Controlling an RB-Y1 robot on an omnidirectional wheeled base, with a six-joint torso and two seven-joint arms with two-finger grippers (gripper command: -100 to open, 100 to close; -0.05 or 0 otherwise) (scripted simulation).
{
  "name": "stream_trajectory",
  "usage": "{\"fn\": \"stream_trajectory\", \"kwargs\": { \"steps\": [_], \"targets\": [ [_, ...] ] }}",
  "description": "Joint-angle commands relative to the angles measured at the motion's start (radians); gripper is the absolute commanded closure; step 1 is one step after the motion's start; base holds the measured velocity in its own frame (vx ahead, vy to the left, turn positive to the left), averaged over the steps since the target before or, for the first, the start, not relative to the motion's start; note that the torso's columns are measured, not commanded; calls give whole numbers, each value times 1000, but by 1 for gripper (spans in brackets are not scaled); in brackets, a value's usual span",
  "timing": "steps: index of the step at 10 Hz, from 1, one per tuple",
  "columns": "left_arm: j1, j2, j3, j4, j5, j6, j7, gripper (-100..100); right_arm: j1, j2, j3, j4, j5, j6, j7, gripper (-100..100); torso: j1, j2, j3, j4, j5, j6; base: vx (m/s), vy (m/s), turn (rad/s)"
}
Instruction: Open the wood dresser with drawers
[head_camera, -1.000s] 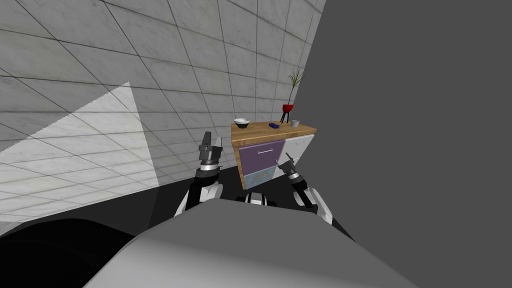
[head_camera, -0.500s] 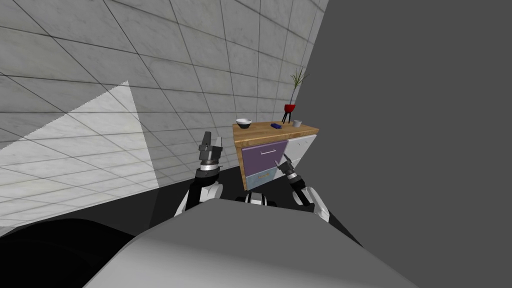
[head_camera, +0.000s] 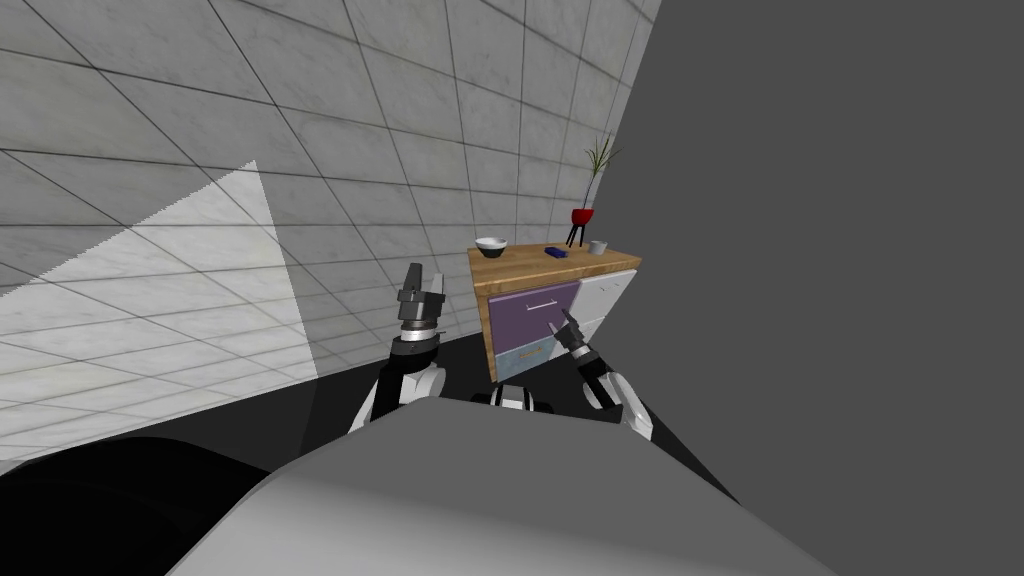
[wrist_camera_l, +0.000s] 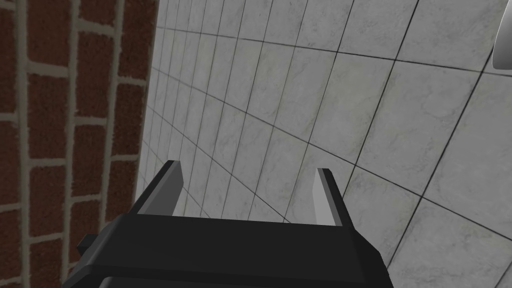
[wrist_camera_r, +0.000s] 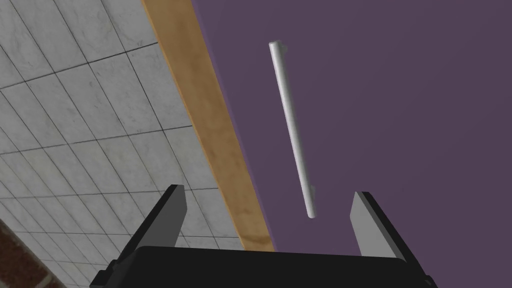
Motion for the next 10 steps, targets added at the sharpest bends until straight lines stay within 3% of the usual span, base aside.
{"fn": "stream_trajectory", "kwargs": {
  "steps": [1, 5, 10],
  "targets": [
    [0, 0, 0, 0, 0, 0, 0, 0, -9, 14, -3, 21, 28, -1, 60, -100, 0, 0, 0, 0, 0, 0, 5, 54, -5],
    [0, 0, 0, 0, 0, 0, 0, 0, -29, 70, -10, 69, 88, -7, 172, -100, 0, 0, 0, 0, 0, 0, 4, 57, -5],
    [0, 0, 0, 0, 0, 0, 0, 0, -46, 214, -16, 113, 137, -11, 264, -100, -1, 0, 0, 0, 0, 0, 3, 54, 1]
  ]
}}
